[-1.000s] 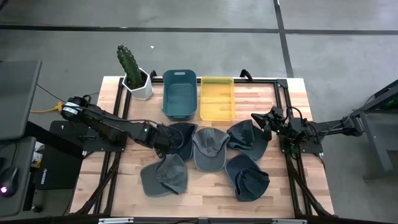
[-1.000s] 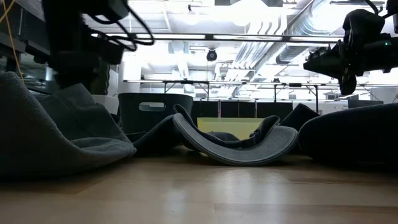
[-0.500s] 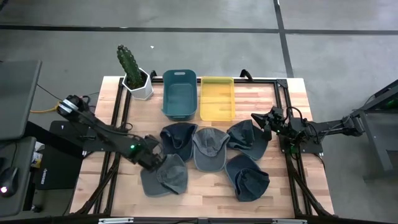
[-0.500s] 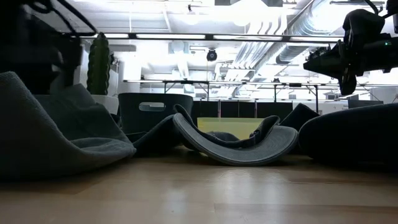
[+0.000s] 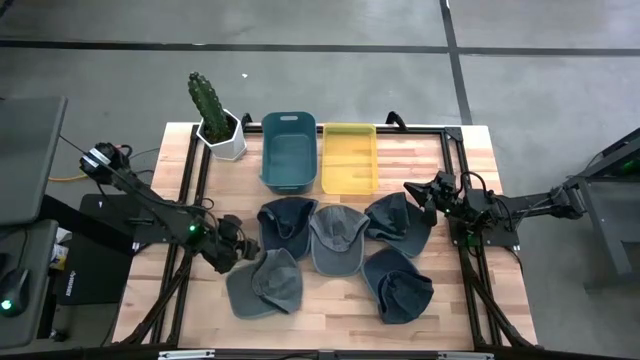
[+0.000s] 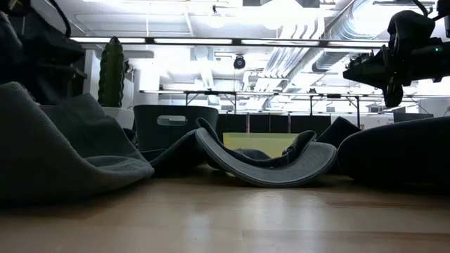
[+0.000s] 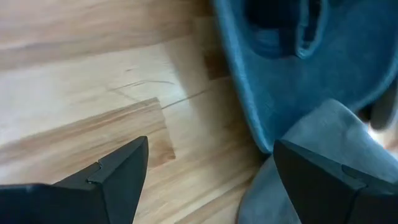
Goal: Pick & Place hat
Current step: Put the top left blue cap into the blue bin
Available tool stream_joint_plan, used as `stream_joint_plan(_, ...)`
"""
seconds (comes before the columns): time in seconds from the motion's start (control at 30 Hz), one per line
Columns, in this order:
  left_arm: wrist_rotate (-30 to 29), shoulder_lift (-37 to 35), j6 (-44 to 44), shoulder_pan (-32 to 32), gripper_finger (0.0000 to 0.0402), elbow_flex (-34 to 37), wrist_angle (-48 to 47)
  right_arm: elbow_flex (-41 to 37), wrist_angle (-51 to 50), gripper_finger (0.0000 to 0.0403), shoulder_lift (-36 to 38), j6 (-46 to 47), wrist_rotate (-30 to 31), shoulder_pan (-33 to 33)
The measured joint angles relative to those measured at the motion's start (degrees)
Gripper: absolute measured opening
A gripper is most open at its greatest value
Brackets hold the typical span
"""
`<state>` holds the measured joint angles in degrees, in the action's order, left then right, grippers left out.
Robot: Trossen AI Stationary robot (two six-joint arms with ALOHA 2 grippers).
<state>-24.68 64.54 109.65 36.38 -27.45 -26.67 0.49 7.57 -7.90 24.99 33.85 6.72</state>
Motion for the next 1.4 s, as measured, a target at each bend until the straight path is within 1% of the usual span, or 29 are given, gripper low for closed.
stream_joint_plan(0.1,-0.59,0.54,3.68,0.0,0.0321,0.29,0.16,0.0,0.0,0.0005,0.0,0.01,0.02,0.01)
stream_joint_plan(0.17,-3.13,1.47,5.76,-0.43,0.0321,0.29,-0.12,-0.02,0.0,0.0005,-0.01,0.01,0.01,0.0)
stream_joint_plan(0.23,-4.71,2.38,7.79,-1.99,0.0321,0.29,-0.49,-0.01,-0.02,0.0005,-0.01,0.02,0.0,0.0)
stream_joint_plan(0.3,-4.59,2.9,8.17,-4.03,0.0321,0.29,0.46,0.0,0.01,0.0005,-0.02,0.01,0.01,0.0)
stream_joint_plan(0.37,-4.45,3.36,7.4,-5.97,0.0321,0.29,2.45,-0.02,-0.05,0.0005,-0.02,0.01,0.02,0.01)
stream_joint_plan(0.47,-4.24,5.01,3.96,-9.58,0.0321,0.29,7.12,-0.01,-0.05,0.0005,-0.01,0.0,0.01,0.0)
stream_joint_plan(0.73,0.2,9.77,-3.35,-17.18,0.0321,0.24,16.38,-0.02,-0.04,0.0005,-0.12,0.02,0.01,0.02)
stream_joint_plan(0.87,2.12,10.42,-5.03,-18.92,0.0321,0.24,17.93,-0.02,-0.02,0.0005,-0.25,0.01,0.01,0.02)
stream_joint_plan(1.1,3.35,10.66,-6.45,-19.91,0.032,0.2,18.23,-0.01,-0.01,0.0005,-0.39,0.01,0.01,0.01)
stream_joint_plan(1.2,3.58,10.74,-7.12,-19.91,0.0309,0.2,19.03,-0.02,-0.02,0.0005,-0.39,0.02,0.02,0.0)
stream_joint_plan(1.3,3.24,12.5,-8.9,-20.63,0.0294,0.22,22.76,0.0,-0.02,0.0005,-0.39,0.0,0.02,0.02)
stream_joint_plan(1.4,4.62,13.31,-9.01,-21.75,0.0283,0.18,23.4,-0.02,-0.02,0.0005,-0.39,0.01,0.01,0.01)
